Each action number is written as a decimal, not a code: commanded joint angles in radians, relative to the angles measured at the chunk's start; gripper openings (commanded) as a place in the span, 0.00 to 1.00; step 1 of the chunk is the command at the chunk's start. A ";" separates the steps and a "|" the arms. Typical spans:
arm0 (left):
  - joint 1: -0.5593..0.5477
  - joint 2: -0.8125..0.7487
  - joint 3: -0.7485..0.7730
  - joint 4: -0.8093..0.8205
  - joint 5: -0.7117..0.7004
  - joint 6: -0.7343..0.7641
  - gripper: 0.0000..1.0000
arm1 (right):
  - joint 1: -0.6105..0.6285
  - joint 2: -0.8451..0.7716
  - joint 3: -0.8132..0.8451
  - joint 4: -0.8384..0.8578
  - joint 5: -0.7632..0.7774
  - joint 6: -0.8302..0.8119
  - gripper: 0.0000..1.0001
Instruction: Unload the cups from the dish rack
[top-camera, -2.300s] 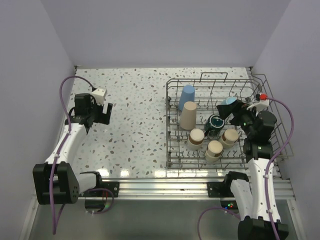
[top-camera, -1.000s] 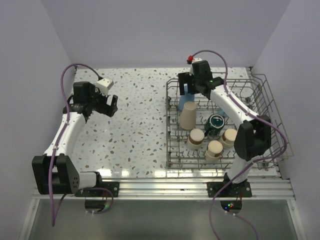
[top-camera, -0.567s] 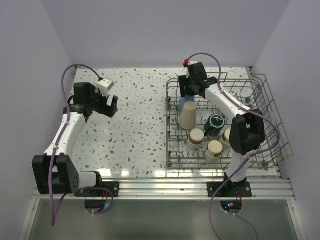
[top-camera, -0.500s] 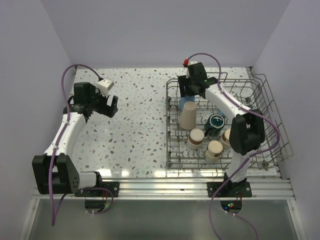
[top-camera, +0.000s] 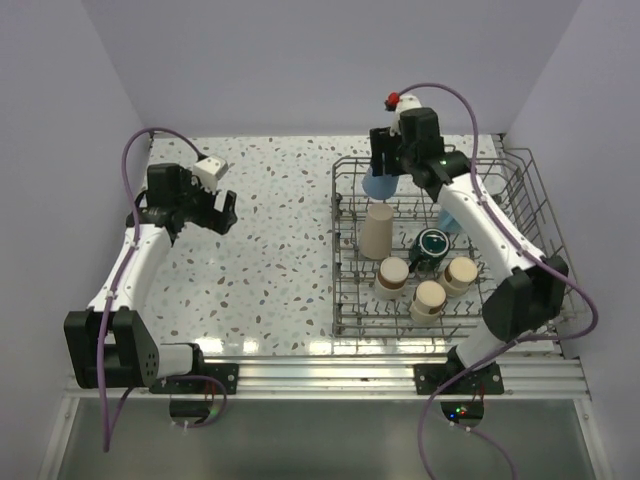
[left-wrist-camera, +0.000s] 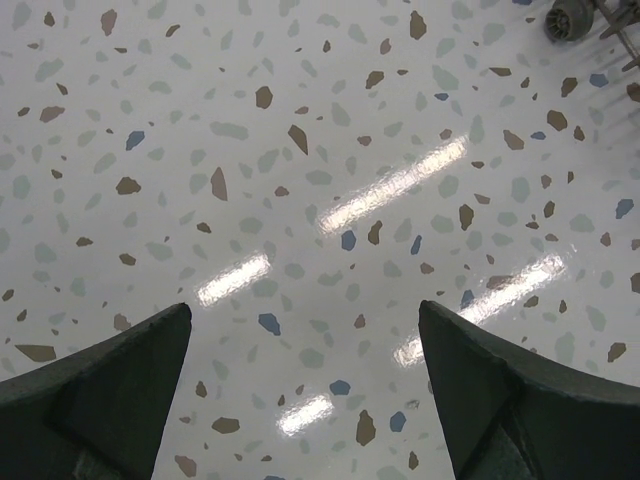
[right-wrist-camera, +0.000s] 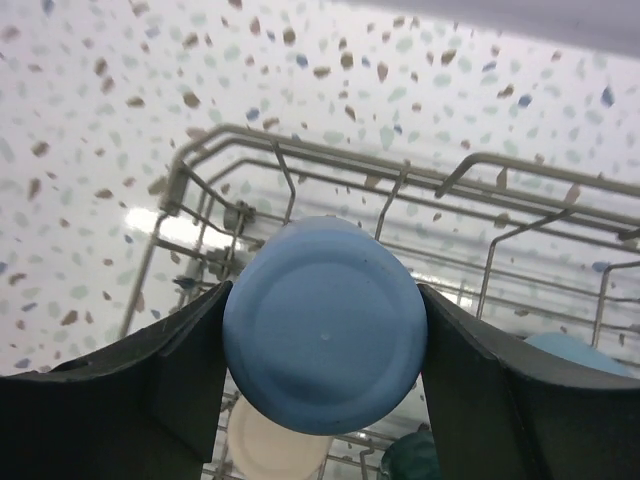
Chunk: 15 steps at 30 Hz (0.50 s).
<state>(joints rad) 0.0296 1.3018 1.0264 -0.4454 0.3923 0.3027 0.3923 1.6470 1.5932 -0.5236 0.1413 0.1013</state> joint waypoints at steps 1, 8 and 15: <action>0.000 -0.007 0.078 0.011 0.091 -0.022 0.99 | 0.003 -0.121 0.097 -0.007 0.006 -0.018 0.24; 0.000 0.004 0.227 0.123 0.466 -0.200 0.79 | 0.003 -0.263 -0.008 0.343 -0.349 0.247 0.18; -0.010 -0.038 0.113 0.755 0.718 -0.796 0.85 | 0.069 -0.210 -0.042 0.761 -0.516 0.521 0.14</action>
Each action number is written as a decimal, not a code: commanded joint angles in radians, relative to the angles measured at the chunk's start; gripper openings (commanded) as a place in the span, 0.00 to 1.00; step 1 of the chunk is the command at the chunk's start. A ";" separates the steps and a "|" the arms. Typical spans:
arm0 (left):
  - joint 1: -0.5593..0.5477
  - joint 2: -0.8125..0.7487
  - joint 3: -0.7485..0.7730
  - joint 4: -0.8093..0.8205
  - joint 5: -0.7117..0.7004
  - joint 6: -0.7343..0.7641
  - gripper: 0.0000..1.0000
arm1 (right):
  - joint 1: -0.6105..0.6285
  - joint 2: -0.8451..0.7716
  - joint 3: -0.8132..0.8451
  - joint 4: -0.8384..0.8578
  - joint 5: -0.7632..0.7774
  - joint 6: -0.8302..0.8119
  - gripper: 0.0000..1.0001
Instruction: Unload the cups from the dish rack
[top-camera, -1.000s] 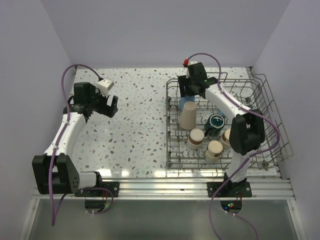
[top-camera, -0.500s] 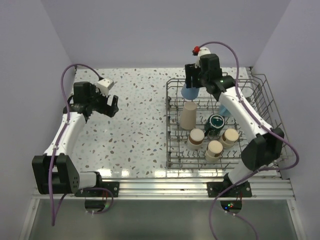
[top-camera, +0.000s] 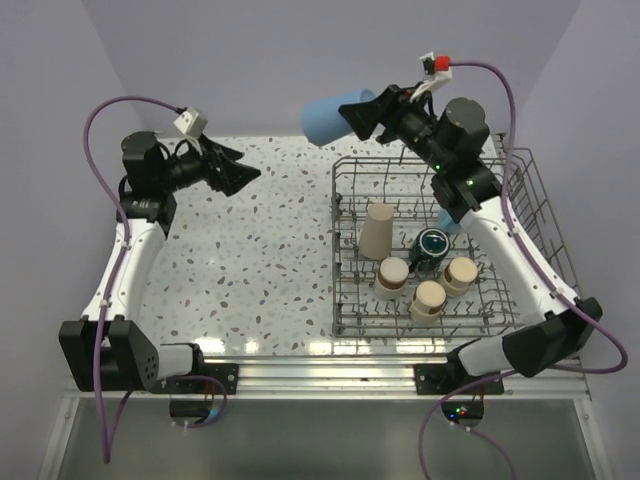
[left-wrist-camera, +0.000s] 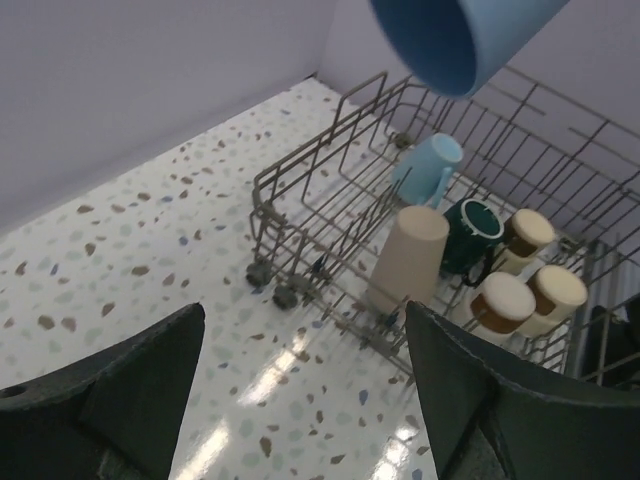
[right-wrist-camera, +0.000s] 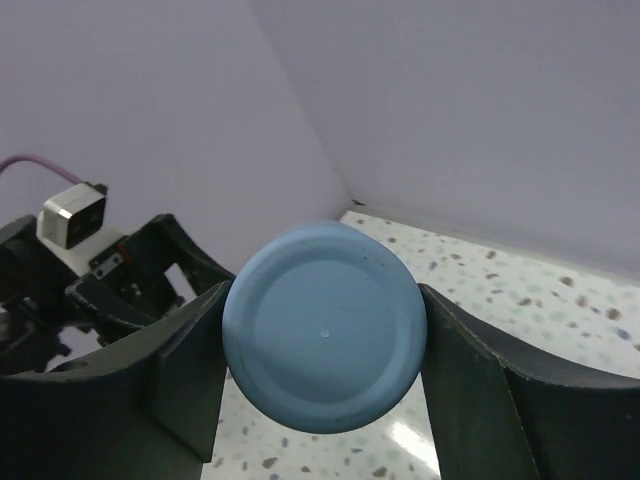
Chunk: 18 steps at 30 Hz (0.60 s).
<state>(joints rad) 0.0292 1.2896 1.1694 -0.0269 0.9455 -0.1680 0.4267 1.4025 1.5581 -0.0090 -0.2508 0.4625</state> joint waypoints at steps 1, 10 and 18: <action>-0.012 -0.021 -0.030 0.413 0.182 -0.367 0.85 | 0.061 0.041 -0.003 0.268 -0.117 0.162 0.13; -0.015 -0.013 -0.074 0.772 0.205 -0.685 0.87 | 0.138 0.098 0.010 0.337 -0.107 0.206 0.11; -0.021 0.000 -0.060 0.823 0.182 -0.723 0.84 | 0.168 0.131 0.014 0.342 -0.123 0.222 0.11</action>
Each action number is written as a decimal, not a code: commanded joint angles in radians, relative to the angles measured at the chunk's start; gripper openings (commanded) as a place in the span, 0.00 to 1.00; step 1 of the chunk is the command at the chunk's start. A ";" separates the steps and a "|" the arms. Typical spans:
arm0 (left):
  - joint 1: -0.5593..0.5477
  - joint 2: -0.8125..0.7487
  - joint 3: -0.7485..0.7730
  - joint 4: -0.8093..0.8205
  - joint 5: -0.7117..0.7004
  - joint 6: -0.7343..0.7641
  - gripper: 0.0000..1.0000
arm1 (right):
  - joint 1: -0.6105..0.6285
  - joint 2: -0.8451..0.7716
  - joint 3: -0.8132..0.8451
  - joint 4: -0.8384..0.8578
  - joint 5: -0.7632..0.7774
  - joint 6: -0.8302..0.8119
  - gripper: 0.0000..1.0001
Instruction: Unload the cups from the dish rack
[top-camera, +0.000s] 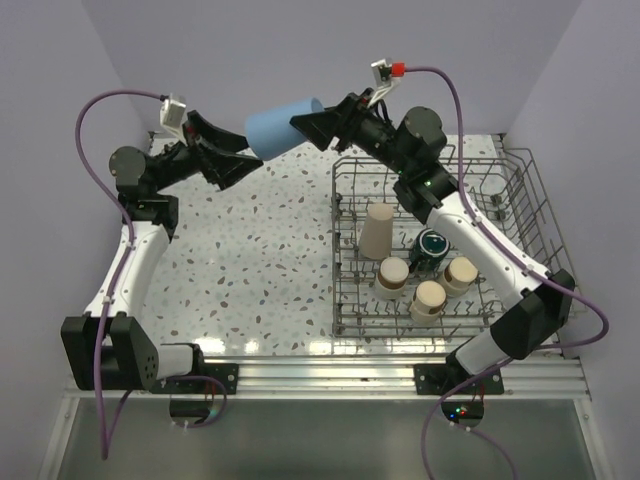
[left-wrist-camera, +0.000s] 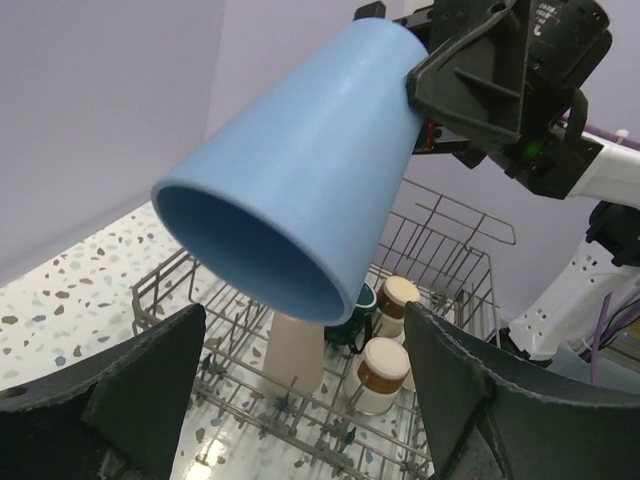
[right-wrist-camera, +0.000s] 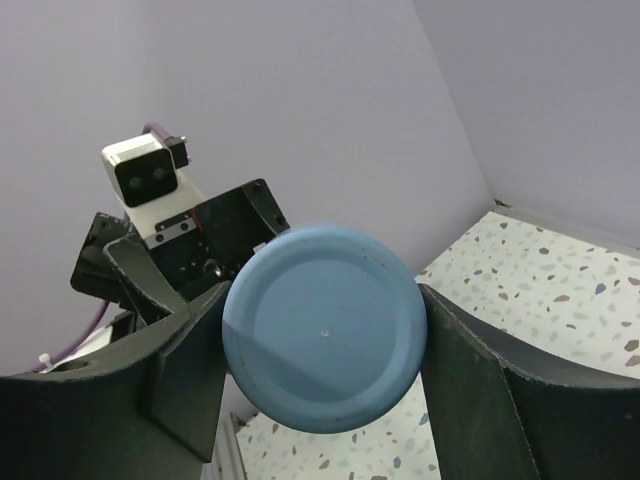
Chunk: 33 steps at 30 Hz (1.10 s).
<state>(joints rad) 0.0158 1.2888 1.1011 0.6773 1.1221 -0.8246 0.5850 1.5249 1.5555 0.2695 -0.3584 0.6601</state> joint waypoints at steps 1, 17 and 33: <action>-0.008 -0.002 0.008 0.137 0.008 -0.079 0.83 | 0.010 0.011 0.012 0.063 -0.011 0.024 0.11; -0.008 0.001 0.049 -0.026 -0.001 0.011 0.00 | 0.033 0.104 -0.057 0.119 -0.080 0.104 0.32; 0.012 0.055 0.324 -1.300 -0.798 1.255 0.00 | 0.019 0.023 -0.101 -0.310 0.210 -0.203 0.98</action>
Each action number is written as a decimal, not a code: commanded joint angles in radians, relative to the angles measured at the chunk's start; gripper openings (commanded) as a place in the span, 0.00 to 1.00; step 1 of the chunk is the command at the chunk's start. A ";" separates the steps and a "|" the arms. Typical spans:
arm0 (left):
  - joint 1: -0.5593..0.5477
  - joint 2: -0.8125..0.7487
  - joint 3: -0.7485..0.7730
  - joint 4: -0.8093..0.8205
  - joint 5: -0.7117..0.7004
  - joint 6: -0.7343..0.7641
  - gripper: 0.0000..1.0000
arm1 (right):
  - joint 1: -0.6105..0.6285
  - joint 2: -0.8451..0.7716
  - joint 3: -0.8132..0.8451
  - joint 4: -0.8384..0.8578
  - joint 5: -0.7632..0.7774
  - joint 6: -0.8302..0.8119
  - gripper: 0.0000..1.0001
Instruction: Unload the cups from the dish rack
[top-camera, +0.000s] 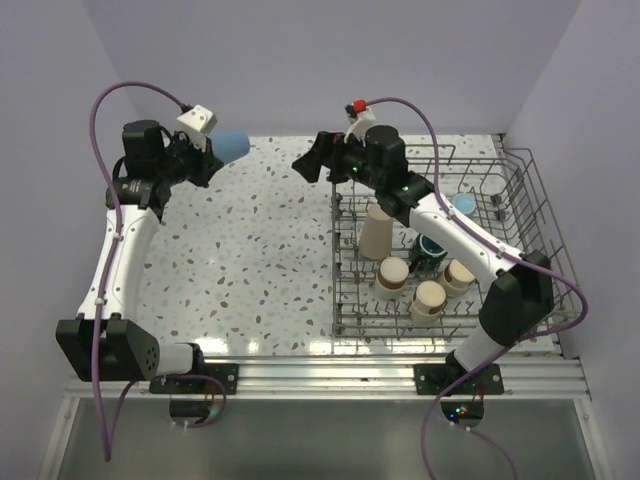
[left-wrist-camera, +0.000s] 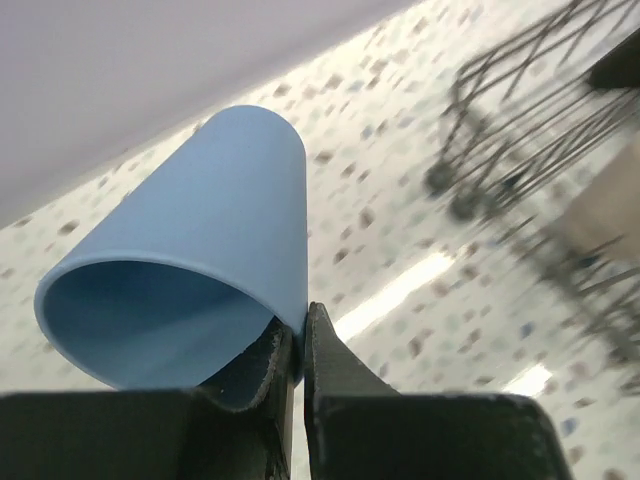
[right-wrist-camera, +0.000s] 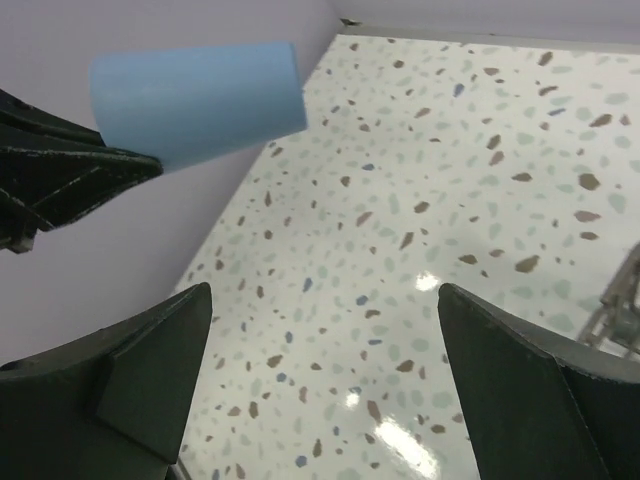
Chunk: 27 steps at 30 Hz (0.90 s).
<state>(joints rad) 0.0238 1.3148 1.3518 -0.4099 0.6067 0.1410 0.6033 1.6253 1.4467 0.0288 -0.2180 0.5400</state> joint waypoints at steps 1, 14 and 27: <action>0.004 0.058 0.087 -0.236 -0.323 0.360 0.00 | 0.000 -0.081 0.014 -0.084 0.074 -0.107 0.98; -0.250 0.351 0.325 -0.573 -0.548 0.617 0.00 | -0.002 -0.142 0.020 -0.293 0.167 -0.316 0.98; -0.283 0.782 0.724 -0.744 -0.739 0.716 0.00 | -0.016 -0.283 -0.034 -0.392 0.247 -0.439 0.98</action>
<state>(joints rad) -0.2638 2.0731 2.0037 -1.0698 -0.0566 0.7883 0.5926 1.3880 1.4345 -0.3454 -0.0093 0.1513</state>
